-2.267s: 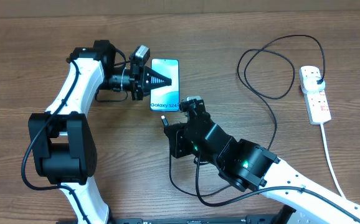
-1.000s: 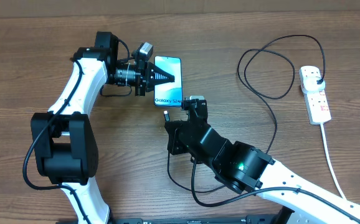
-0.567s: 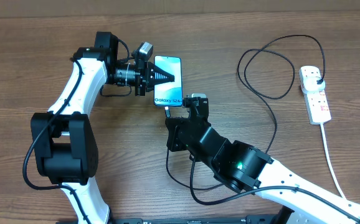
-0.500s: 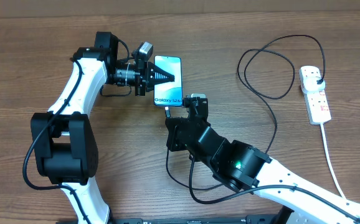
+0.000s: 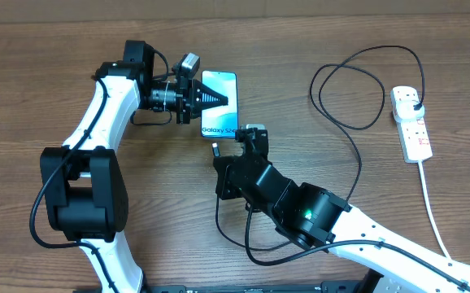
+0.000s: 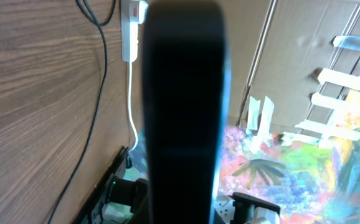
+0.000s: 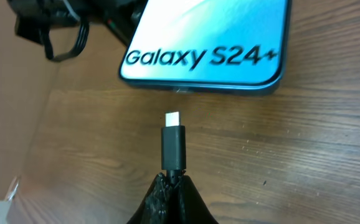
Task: Plug charger to phone and switch on socket
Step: 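Push the connector up into the phone's port with the right gripper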
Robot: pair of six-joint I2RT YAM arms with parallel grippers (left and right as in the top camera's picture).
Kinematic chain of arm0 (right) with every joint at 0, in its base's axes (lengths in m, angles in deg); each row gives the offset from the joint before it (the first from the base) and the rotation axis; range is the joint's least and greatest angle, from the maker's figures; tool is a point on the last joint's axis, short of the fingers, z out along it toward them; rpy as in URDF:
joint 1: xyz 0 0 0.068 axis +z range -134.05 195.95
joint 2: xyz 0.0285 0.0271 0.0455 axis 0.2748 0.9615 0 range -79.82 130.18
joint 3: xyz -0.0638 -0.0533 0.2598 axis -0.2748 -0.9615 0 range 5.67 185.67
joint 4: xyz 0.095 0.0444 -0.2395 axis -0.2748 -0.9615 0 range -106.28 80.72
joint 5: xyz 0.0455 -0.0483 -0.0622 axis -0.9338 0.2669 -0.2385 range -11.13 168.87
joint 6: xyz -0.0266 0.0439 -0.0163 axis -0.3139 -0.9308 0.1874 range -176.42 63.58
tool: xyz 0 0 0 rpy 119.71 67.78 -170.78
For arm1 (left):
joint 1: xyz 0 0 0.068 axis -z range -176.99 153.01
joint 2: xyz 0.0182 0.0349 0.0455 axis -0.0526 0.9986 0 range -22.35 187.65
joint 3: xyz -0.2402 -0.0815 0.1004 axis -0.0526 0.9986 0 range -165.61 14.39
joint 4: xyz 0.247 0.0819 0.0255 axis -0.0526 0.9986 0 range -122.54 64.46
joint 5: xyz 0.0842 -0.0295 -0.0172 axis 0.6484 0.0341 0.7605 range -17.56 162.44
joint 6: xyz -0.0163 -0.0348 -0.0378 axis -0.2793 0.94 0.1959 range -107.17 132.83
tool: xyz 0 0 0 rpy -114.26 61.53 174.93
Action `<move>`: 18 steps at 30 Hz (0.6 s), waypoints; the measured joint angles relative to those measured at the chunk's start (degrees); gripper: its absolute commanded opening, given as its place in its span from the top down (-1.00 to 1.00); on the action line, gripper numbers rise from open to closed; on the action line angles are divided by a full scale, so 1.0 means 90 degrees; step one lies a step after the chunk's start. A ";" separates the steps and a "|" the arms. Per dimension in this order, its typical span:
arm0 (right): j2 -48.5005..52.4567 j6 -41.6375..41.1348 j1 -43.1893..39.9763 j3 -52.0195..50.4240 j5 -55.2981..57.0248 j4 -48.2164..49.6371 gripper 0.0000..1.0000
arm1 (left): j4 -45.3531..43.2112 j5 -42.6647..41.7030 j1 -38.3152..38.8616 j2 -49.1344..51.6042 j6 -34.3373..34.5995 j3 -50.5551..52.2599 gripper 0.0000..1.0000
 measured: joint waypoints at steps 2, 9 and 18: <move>0.0000 0.0000 0.0002 0.0000 -0.0068 -0.0005 0.93 | -0.0063 0.0000 0.0000 0.0000 0.0002 -0.0002 0.91; -0.0019 -0.0002 0.0000 0.0000 -0.0131 0.0019 0.93 | -0.0170 0.0000 0.0000 0.0000 0.0000 0.0000 0.91; -0.0061 -0.0087 -0.0119 0.0000 -0.0109 0.0058 0.92 | -0.0136 0.0000 0.0000 0.0000 0.0002 0.0000 0.92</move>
